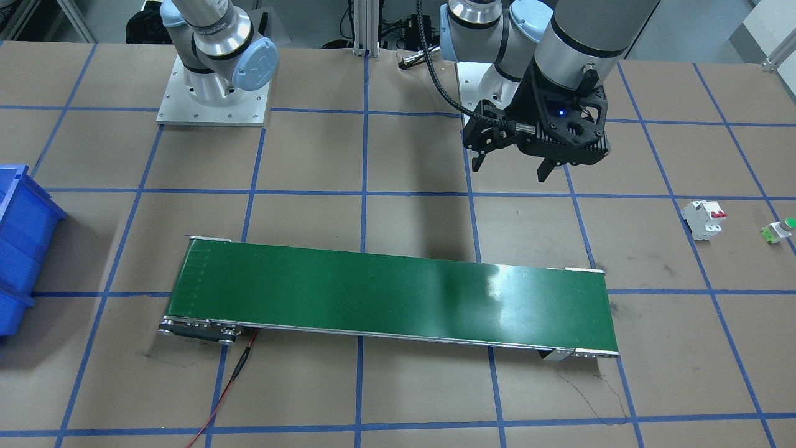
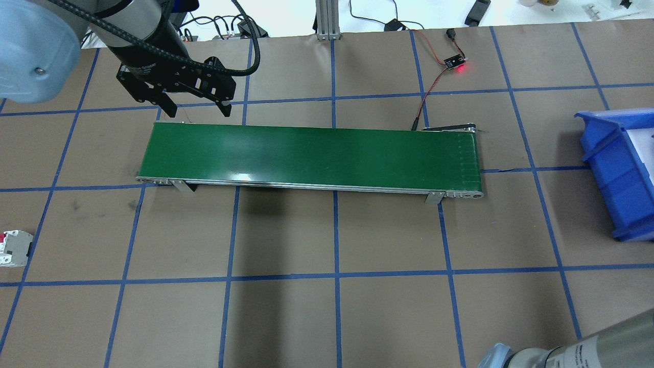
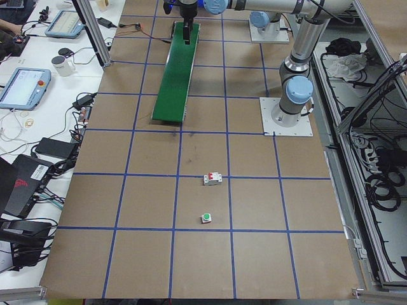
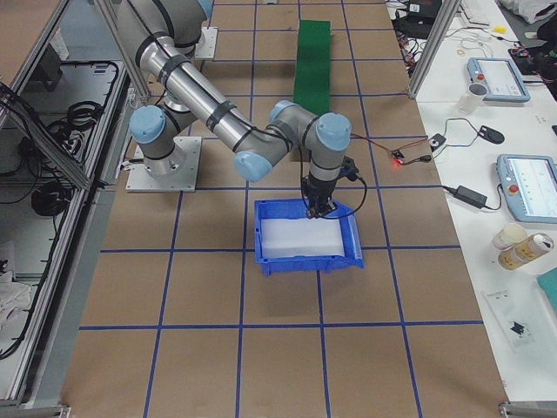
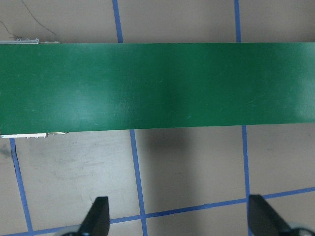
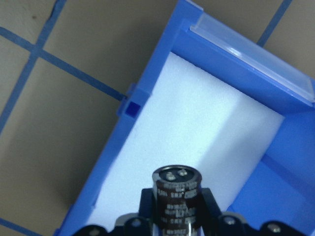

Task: Move capacitor from left to right
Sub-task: 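Carry the capacitor with the right gripper to the blue bin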

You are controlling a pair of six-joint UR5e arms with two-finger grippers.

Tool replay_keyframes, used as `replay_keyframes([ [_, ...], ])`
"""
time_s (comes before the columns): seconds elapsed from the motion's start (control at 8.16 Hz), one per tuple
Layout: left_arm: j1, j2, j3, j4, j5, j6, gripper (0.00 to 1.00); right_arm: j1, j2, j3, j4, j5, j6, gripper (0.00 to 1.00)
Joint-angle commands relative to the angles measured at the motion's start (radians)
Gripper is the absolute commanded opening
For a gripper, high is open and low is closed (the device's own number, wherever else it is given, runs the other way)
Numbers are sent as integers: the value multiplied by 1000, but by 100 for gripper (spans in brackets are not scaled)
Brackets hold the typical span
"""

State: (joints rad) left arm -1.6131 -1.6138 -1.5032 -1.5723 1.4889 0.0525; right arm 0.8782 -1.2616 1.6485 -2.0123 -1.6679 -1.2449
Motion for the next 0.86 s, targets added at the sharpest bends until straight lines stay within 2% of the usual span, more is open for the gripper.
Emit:
replay_keyframes([
  [0.0, -1, 0, 0, 0, 1, 1, 100, -50, 128, 19, -84, 14, -102, 20],
  [0.12, 1, 0, 0, 0, 1, 1, 100, -50, 137, 20, -112, 14, -102, 26],
  [0.25, 1, 0, 0, 0, 1, 1, 100, -50, 139, 20, -112, 17, -102, 72],
  [0.37, 1, 0, -2, -6, 1, 4, 100, -50, 130, 20, -103, 5, -105, 100],
  [0.49, 2, 0, 1, -8, -1, 4, 100, -50, 96, 19, -98, 16, -122, 100],
  [0.61, 2, 2, 0, -8, 1, 4, 100, -41, 43, 19, -48, 19, -116, 100],
  [0.74, 1, 2, 1, -9, -1, 3, 100, -19, -20, 7, 45, 58, -104, 100],
])
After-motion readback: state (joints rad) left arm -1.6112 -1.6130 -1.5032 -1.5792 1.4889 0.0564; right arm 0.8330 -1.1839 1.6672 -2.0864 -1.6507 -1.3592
